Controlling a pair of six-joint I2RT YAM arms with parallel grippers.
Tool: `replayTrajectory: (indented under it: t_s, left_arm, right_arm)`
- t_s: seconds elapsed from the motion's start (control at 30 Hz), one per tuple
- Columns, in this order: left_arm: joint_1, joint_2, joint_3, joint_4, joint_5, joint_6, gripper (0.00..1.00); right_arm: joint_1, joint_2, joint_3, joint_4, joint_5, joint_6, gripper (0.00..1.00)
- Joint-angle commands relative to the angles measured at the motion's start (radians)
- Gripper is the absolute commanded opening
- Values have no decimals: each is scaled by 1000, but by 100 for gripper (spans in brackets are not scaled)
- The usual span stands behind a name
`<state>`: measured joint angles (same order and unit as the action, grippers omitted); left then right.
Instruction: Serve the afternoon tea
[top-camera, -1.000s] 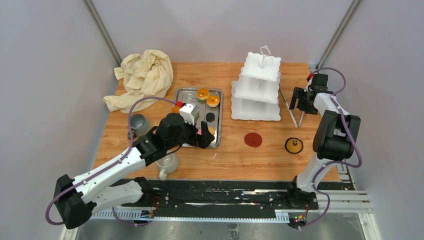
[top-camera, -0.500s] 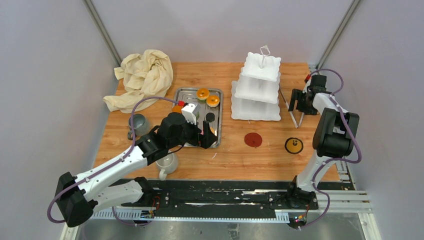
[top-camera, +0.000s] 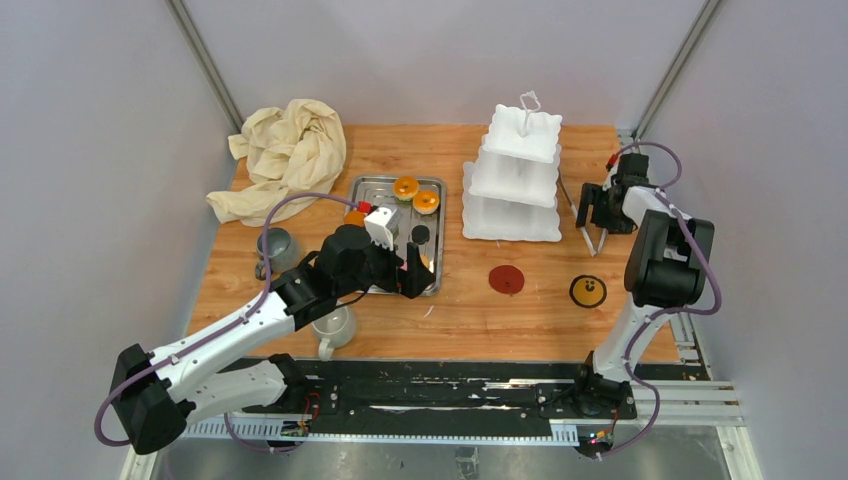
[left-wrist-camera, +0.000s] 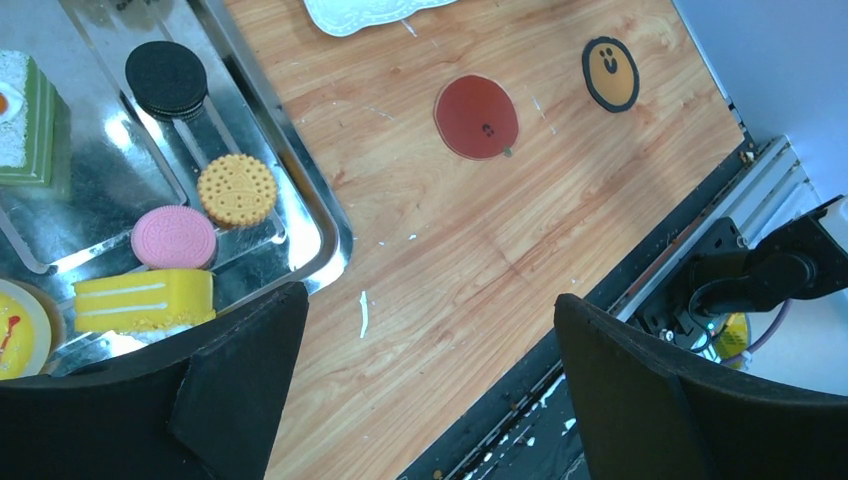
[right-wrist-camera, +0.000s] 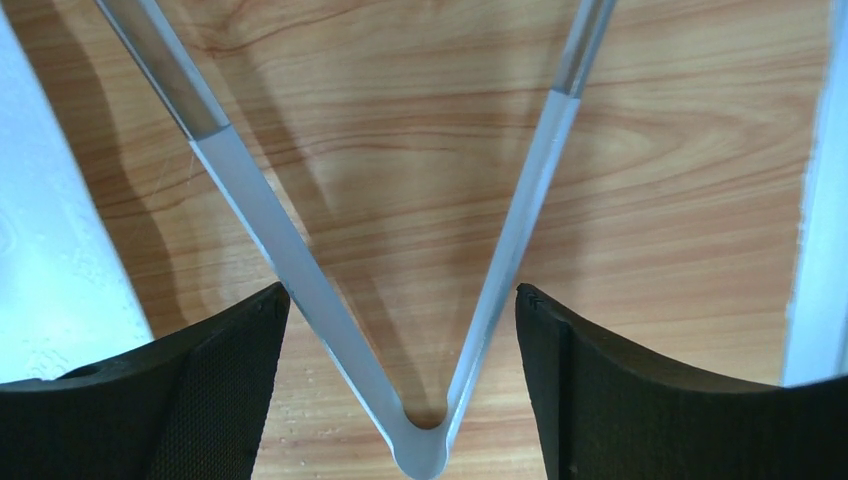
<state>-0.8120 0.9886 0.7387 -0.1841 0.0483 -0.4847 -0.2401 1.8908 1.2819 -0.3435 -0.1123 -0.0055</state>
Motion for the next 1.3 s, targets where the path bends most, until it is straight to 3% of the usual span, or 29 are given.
replayTrajectory:
  t_s: [0.0, 0.47, 0.57, 0.67, 0.7, 0.77, 0.97, 1.03, 1.2, 1.27]
  left_arm:
    - [1, 5, 24, 23, 15, 24, 98]
    - [2, -14, 9, 15, 17, 21, 98]
    - [1, -19, 5, 15, 11, 19, 98]
    - [2, -19, 4, 3, 1, 17, 98]
    - [2, -20, 3, 2, 1, 17, 98]
    - [1, -24, 1, 1, 1, 17, 98]
    - [2, -22, 7, 3, 0, 26, 98]
    - [2, -18, 9, 4, 1, 28, 98]
    - [2, -8, 7, 9, 4, 30, 98]
    - [1, -4, 8, 8, 4, 34, 98]
  right_arm:
    - [-7, 56, 36, -8, -37, -26, 82]
    - [8, 84, 45, 24, -21, -26, 82]
    - [8, 83, 44, 27, -50, -37, 69]
    - [8, 84, 46, 24, -56, -37, 42]
    - [9, 84, 45, 24, -54, -37, 36]
    - [9, 81, 41, 25, -50, -39, 32]
    - [15, 56, 23, 22, -16, -47, 31]
    - [14, 50, 24, 21, -8, -47, 38]
    - [16, 73, 52, 3, -6, -28, 97]
    - [15, 85, 76, -18, 0, -26, 98]
